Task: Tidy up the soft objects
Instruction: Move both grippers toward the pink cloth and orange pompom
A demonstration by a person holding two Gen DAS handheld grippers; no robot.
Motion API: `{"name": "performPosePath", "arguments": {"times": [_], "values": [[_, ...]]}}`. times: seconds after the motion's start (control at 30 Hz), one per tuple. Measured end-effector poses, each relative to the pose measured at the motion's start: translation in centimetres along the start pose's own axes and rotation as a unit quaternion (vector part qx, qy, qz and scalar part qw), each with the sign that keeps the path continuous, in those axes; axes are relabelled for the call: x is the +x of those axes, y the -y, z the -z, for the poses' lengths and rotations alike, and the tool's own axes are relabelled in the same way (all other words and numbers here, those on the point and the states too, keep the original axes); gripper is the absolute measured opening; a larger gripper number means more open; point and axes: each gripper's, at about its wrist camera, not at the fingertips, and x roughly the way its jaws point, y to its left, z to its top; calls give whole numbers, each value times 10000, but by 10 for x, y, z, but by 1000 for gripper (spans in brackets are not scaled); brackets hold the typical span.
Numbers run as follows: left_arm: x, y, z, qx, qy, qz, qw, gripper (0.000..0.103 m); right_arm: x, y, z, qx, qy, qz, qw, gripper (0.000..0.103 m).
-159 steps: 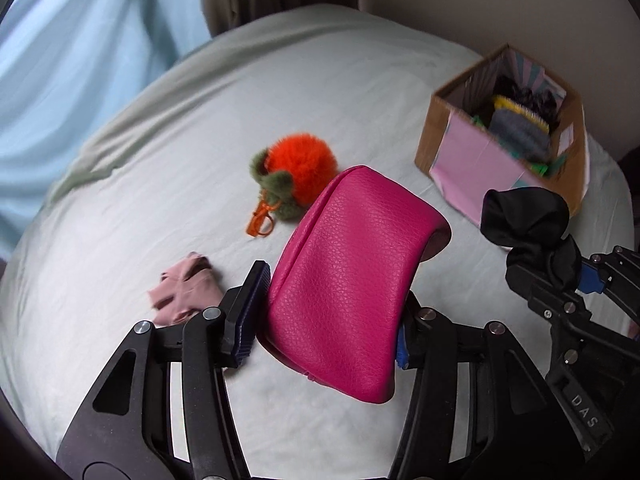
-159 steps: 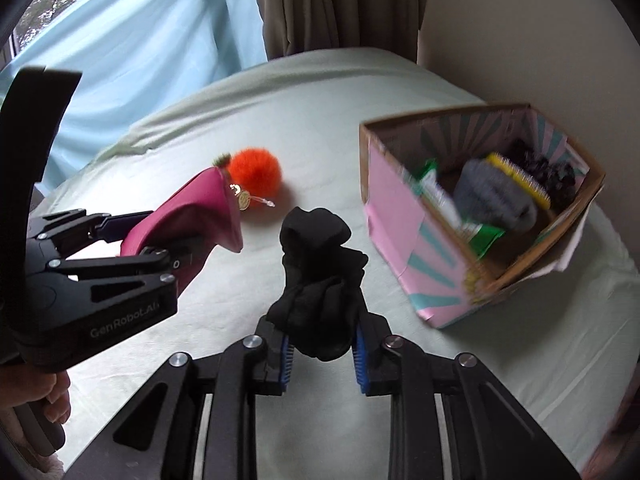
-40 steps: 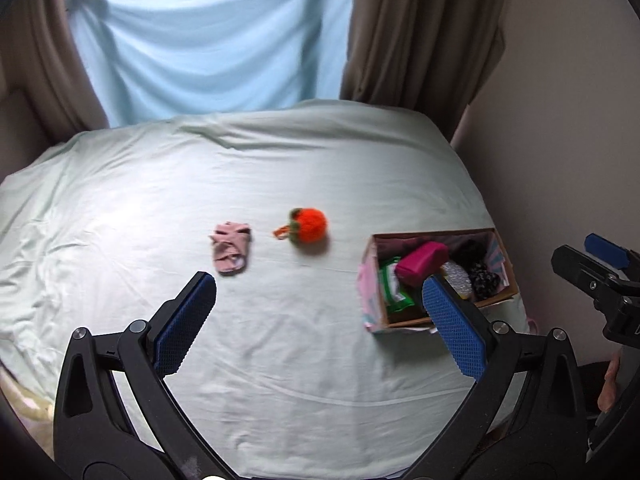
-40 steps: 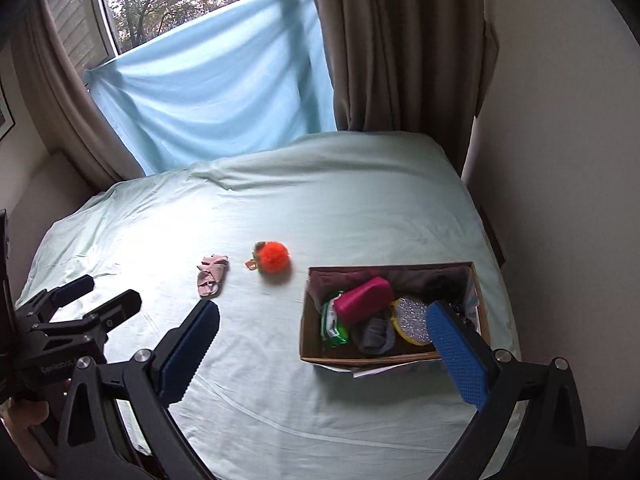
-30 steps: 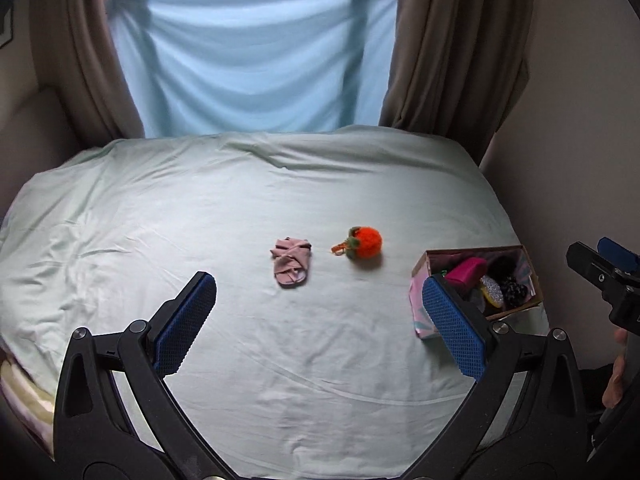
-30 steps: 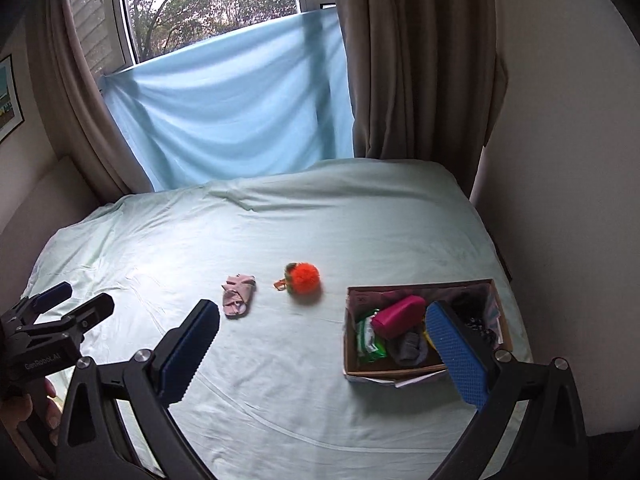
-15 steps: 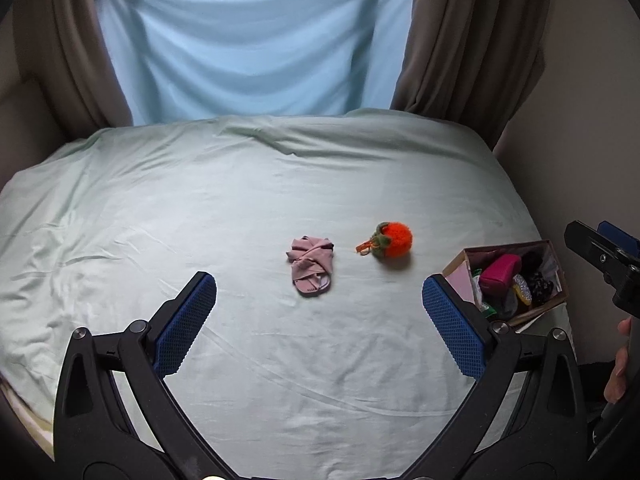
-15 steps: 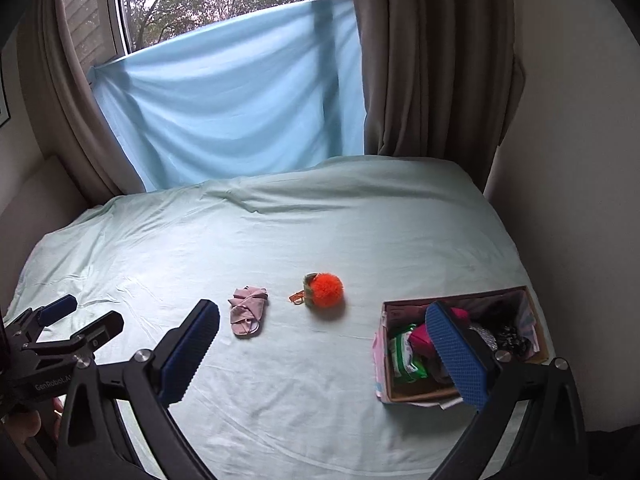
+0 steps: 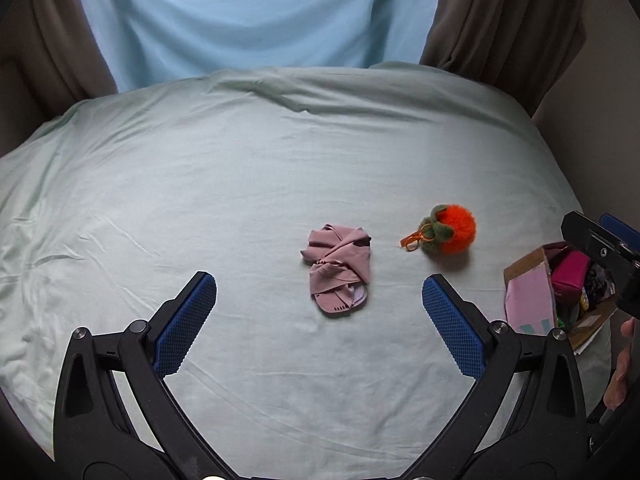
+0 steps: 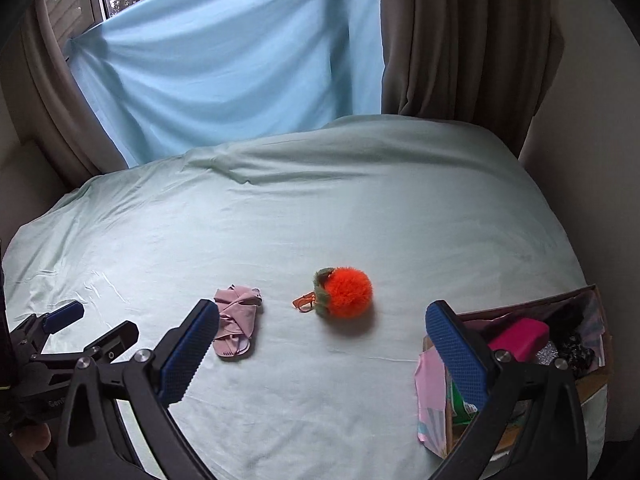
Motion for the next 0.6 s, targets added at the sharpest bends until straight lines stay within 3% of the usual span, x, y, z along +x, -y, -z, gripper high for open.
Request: {"name": "performPosePath", "arguments": {"times": [0.27, 0.6], "values": [[95, 11, 0, 205, -410, 144, 9988, 102, 90, 12, 2, 148, -360, 8, 9992, 103], [189, 21, 19, 230, -796, 206, 9964, 102, 177, 18, 18, 151, -516, 61, 9985, 103]]}}
